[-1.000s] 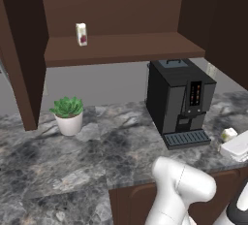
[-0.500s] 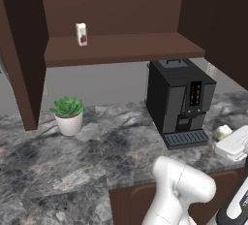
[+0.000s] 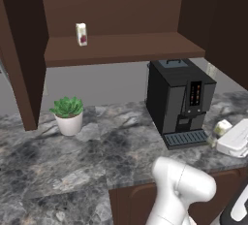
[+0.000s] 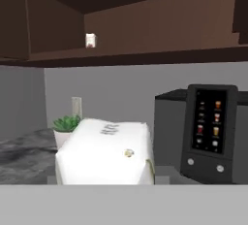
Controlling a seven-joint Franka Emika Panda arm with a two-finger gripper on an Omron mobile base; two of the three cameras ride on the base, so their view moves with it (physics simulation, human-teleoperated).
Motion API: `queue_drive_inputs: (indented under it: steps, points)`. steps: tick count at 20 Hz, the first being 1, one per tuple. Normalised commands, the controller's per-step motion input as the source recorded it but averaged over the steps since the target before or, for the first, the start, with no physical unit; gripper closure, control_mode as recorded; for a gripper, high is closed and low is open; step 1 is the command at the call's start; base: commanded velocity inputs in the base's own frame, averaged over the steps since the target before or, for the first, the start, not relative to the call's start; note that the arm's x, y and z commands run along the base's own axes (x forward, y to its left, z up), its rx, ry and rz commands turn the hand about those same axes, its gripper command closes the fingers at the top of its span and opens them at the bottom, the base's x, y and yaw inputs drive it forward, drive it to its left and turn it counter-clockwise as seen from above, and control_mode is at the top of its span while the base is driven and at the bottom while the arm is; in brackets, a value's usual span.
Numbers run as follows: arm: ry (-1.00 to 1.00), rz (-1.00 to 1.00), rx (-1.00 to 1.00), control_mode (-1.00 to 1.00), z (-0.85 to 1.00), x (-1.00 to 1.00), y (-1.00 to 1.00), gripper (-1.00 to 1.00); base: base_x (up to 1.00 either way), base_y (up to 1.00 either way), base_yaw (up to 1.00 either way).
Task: Sort all alcoholic drinks to one cabinet, and non-alcoholic drinks to the other.
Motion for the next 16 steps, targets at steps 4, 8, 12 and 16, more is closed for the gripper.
queue_drive_inputs:
  steps: [4,8,12,16]
  points:
    - [0.0,0.02,-0.02,-1.0,0.21,-0.16,0.36,1.0,0.0,0.0,0.0]
    - [-0.02,0.01,-0.02,-1.0,0.15,-0.15,0.4,1.0,0.0,0.0,0.0]
    - [-0.05,0.0,-0.03,-1.0,0.1,-0.15,0.47,1.0,0.0,0.0,0.0]
    - [-0.09,0.0,-0.03,-1.0,0.01,-0.23,0.54,1.0,0.0,0.0,0.0]
